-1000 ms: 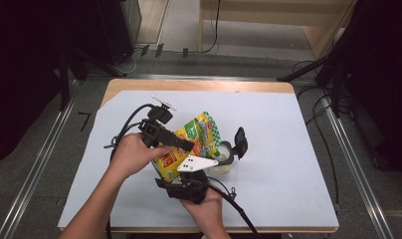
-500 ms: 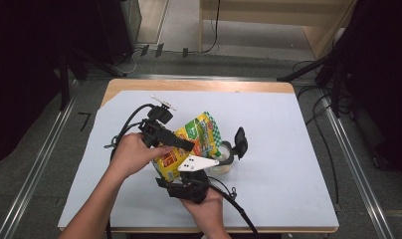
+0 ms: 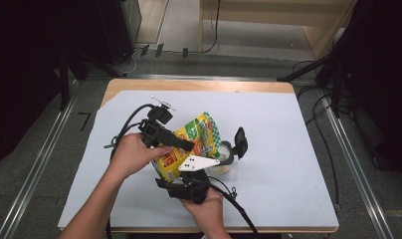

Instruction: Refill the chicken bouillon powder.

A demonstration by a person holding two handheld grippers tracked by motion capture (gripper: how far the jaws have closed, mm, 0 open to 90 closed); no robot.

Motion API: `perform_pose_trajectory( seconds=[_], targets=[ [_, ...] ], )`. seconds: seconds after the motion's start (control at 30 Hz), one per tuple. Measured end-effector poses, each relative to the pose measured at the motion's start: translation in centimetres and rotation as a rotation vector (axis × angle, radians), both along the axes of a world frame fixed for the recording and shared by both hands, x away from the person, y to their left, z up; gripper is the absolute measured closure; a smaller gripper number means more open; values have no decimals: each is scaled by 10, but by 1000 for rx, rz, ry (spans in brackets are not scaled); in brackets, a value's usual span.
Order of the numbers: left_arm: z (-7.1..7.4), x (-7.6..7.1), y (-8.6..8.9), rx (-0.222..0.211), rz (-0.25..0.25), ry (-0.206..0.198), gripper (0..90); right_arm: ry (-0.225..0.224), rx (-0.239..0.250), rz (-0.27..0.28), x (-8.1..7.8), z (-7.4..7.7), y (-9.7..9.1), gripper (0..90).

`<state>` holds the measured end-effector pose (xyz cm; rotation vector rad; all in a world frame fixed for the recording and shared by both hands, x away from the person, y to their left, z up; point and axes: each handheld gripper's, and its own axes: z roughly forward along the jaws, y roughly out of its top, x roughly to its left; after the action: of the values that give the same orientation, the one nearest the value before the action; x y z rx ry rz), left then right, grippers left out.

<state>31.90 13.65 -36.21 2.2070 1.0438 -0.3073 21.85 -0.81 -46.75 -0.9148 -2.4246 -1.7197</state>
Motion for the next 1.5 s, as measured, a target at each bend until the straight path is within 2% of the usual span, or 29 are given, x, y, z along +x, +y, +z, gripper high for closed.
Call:
perform_pose_trajectory(
  seconds=[0.1, 0.3, 0.57, 0.77, 0.9, 1.2, 1.33, 1.5],
  targets=[
    [0, 0, 1, 1, 4, 5, 439, 0, 3, 19, -1, 1, 0, 563],
    [1, 0, -2, 0, 14, -4, 441, 7, 0, 10, 1, 1, -1, 572],
    [5, 3, -5, 10, 22, 3, 445, 27, -6, 42, 6, 7, -5, 566],
    [6, 4, -7, 12, 24, 25, 449, 48, 6, 51, 7, 9, -8, 572],
    [7, 3, -7, 6, 23, 39, 453, 50, 9, 52, 5, 10, -9, 570],
    [5, 1, -5, 12, 29, 41, 458, 54, 12, 52, 2, 8, -7, 563],
    [3, 2, -4, -4, 26, 48, 464, 45, -1, 58, 2, 7, -8, 565],
    [3, 2, -4, -5, 26, 36, 466, 41, 1, 53, 2, 6, -7, 568]
  ],
)
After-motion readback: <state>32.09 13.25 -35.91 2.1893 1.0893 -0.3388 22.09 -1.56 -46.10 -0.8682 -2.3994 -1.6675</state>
